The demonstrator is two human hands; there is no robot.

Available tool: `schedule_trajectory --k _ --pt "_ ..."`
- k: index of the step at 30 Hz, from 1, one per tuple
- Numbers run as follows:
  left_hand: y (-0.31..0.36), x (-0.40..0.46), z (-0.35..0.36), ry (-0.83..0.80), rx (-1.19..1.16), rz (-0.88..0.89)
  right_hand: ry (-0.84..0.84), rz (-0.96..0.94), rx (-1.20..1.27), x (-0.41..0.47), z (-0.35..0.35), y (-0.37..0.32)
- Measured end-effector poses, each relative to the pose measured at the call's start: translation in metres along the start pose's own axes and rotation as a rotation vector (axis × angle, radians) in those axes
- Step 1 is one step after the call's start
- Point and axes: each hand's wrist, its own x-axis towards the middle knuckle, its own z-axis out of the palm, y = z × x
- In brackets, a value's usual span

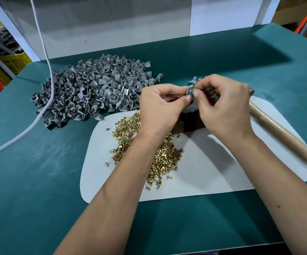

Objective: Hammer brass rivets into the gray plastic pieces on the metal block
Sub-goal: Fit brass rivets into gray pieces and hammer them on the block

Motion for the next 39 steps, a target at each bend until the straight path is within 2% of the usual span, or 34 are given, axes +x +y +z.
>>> schedule_trajectory --k 6,18,26,34,39 --pt "0.001 -0.001 0.004 0.051 0.084 0.019 0.0 0.029 -0.044 0.0 0.001 -0.004" --pt "-0.006 0.001 0.001 0.018 0.316 0.164 -0.049 0.125 0.018 0.001 0.003 -0.002" --pt "-0.002 0.0 0.002 0.02 0.27 0.176 -0.093 0.092 0.091 0.006 -0.007 0.004" --pt "0.0 -0.002 0.003 0.069 0.33 0.163 -0.099 0.081 0.109 0.006 -0.009 0.007" --pt "0.001 -0.001 0.002 0.067 0.365 0.198 -0.075 -0.033 0.04 0.005 -0.011 0.003"
